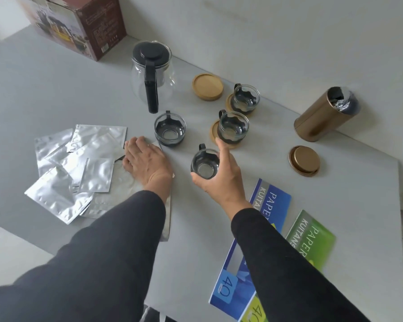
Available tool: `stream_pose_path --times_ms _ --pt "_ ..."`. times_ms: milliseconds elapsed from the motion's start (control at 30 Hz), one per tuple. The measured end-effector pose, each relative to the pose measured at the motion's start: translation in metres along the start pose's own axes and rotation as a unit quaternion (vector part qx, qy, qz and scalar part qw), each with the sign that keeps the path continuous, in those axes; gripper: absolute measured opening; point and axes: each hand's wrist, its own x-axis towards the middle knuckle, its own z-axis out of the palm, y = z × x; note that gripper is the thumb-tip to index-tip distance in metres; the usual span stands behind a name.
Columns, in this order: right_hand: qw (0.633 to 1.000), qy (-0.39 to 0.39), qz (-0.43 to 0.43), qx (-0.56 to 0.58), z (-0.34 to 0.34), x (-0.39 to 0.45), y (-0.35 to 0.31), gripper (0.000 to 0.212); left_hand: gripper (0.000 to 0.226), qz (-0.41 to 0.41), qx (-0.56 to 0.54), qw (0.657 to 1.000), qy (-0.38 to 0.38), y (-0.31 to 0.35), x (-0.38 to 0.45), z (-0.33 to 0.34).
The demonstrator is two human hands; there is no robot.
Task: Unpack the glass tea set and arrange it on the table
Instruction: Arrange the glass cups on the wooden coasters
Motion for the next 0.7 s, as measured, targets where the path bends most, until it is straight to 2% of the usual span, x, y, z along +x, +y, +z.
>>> stream_pose_path --times_ms 200,400,600,700 --pt "1.0 -0.017 -0.02 0.0 0.001 0.001 0.003 0.096 0.035 0.004 0.01 1.0 0.006 0.0 0.001 0.001" --pt "0.986 0.113 -0.119 -0.019 -0.004 0.048 -0.02 0.064 0.036 -0.001 0.012 1.0 0.004 -0.001 0.001 0.003" --pt "0.993 0.082 -0.051 -0.068 -0.001 0.142 -0.04 0.062 0.037 -0.008 0.026 1.0 0.007 0.002 0.0 0.002" --pt "0.994 0.037 0.002 -0.1 0.008 0.176 -0.044 0.059 0.036 -0.015 0.033 0.999 0.007 0.003 0.001 0.005"
